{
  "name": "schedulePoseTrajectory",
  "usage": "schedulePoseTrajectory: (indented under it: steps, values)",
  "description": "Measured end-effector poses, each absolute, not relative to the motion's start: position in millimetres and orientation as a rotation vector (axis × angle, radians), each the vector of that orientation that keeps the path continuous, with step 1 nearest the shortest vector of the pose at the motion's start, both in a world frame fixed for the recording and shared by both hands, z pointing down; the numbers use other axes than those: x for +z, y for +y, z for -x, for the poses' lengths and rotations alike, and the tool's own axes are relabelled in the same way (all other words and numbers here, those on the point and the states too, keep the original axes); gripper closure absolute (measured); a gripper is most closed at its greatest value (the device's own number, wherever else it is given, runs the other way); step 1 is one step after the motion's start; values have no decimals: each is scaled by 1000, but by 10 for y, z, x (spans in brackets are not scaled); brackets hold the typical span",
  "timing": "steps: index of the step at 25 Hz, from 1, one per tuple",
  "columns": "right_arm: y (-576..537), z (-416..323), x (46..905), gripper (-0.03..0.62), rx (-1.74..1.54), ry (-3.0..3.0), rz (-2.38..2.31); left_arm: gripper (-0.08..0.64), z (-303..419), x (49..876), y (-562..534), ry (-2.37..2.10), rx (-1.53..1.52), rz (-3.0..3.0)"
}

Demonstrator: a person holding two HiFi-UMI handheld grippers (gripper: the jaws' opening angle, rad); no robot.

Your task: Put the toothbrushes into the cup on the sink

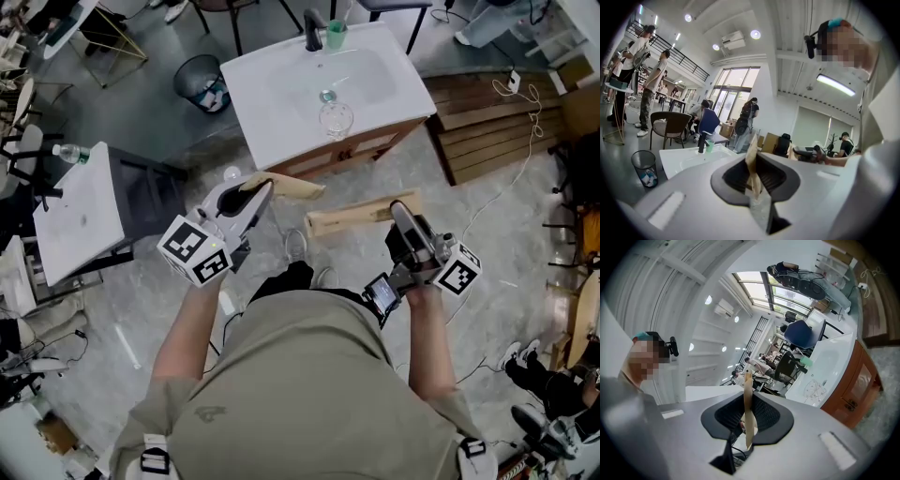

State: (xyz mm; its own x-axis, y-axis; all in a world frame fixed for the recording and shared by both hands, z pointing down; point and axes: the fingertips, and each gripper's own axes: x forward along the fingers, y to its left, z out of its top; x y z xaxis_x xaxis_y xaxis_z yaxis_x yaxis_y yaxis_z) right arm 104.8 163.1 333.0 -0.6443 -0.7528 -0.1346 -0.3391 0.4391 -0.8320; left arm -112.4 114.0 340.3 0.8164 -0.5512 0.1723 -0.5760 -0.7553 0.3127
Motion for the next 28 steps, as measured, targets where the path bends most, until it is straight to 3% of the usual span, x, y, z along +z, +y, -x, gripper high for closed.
schedulePoseTrajectory:
  steps: [28]
  values:
    - [789, -772, 3286, 532, -1074, 2158, 1089, 520, 1264, 3518, 72, -656, 87, -2684]
